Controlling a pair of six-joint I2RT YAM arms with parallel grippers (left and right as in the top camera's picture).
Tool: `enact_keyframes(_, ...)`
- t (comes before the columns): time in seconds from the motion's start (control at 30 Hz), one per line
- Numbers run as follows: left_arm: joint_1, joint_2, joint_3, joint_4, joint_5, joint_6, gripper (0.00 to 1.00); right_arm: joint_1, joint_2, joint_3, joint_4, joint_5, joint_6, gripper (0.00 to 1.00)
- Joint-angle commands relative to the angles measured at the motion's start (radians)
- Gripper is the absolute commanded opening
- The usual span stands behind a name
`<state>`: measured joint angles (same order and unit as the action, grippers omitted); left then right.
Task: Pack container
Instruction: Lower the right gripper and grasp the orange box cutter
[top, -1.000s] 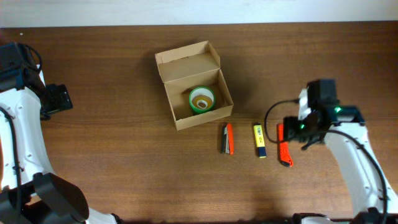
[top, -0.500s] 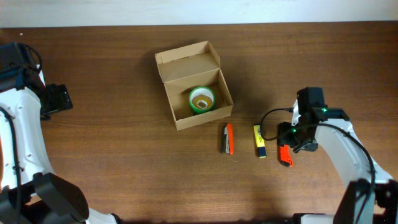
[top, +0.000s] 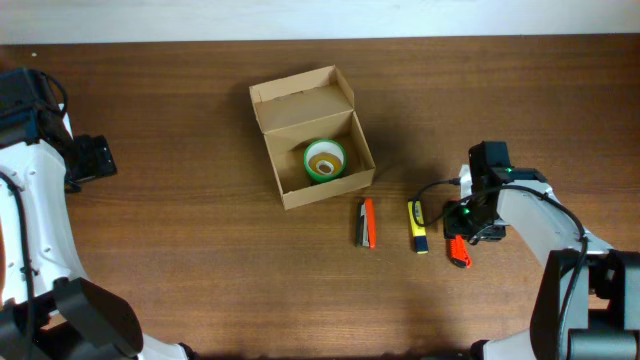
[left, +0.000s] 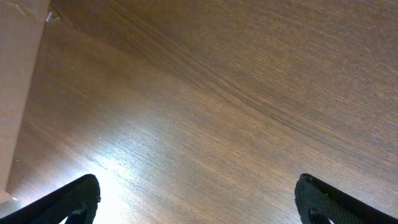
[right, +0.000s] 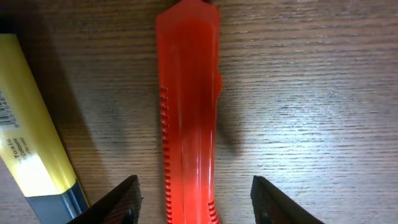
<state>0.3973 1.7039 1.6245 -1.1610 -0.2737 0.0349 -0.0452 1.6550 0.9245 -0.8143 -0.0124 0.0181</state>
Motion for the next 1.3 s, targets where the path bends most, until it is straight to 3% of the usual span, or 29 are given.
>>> enact_keyframes(0.0, -0.002, -0.015, -0.006, 0.002, 0.005, 0.015, 1.00, -0.001, 0.008, -0.003, 0.000, 0.037, -0.030, 0.57)
enact_keyframes(0.67, -0.002, -0.015, -0.006, 0.002, 0.005, 0.015, 1.00, 0.086, 0.049, -0.003, 0.053, 0.104, -0.014, 0.57)
enact_keyframes(1.03, -0.002, -0.015, -0.006, 0.002, 0.005, 0.015, 1.00, 0.086, 0.119, -0.004, 0.070, 0.103, 0.024, 0.49)
enact_keyframes(1.1, -0.002, -0.015, -0.006, 0.002, 0.005, 0.015, 1.00, 0.086, 0.119, -0.004, 0.074, 0.103, 0.024, 0.42)
enact_keyframes(1.2, -0.002, -0.015, -0.006, 0.002, 0.005, 0.015, 1.00, 0.086, 0.119, -0.004, 0.076, 0.103, 0.032, 0.21)
enact_keyframes(1.27, -0.002, -0.015, -0.006, 0.002, 0.005, 0.015, 1.00, 0.084, 0.119, -0.003, 0.078, 0.103, 0.051, 0.17)
